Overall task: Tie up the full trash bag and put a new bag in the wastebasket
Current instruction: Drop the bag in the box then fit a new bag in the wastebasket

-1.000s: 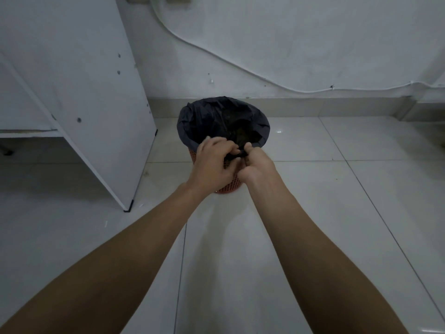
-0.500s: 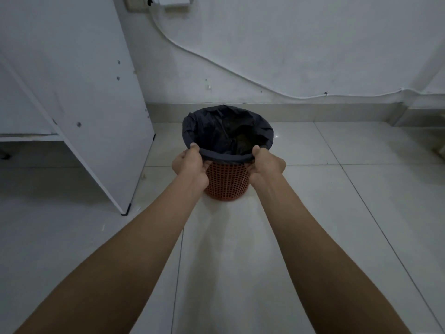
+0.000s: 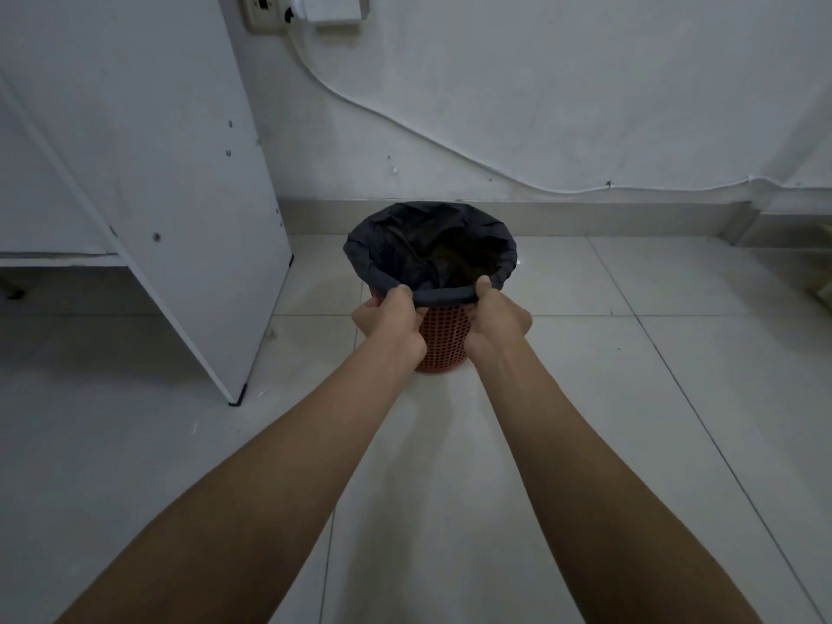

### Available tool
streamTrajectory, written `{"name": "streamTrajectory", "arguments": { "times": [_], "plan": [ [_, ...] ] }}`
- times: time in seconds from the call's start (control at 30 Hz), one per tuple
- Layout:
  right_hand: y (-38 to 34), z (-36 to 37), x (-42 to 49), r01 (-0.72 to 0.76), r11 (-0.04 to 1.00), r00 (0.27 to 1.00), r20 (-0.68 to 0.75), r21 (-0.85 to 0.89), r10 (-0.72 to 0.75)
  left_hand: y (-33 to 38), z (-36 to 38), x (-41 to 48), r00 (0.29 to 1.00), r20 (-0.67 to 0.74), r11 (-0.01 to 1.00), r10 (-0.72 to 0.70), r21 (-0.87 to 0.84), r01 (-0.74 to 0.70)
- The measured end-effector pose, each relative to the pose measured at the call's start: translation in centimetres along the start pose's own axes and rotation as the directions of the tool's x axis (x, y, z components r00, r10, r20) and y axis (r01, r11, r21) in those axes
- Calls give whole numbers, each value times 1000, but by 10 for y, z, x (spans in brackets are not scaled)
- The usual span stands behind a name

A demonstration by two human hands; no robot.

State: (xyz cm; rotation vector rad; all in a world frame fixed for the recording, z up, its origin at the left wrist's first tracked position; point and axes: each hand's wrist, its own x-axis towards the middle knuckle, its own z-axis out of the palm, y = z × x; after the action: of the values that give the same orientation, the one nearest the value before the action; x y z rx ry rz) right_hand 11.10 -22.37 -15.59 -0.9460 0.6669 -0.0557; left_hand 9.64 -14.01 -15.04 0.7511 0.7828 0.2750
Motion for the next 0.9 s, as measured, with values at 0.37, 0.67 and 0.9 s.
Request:
{"name": "streamTrajectory", "arguments": {
  "times": [0.37,0.67,0.9],
  "plan": [
    [5,0,0,19,1000,999,-41,-18,-19,-5,8,4,1000,31,996,1,88,-4],
    [1,-8,6,17,998,1000,-3,64,-17,12,-6,23,996,58,997,-73,-25,75],
    [9,3,-1,68,993,992,96,91,-77,-4,8,6,997,55,999,-49,17,48]
  ]
}}
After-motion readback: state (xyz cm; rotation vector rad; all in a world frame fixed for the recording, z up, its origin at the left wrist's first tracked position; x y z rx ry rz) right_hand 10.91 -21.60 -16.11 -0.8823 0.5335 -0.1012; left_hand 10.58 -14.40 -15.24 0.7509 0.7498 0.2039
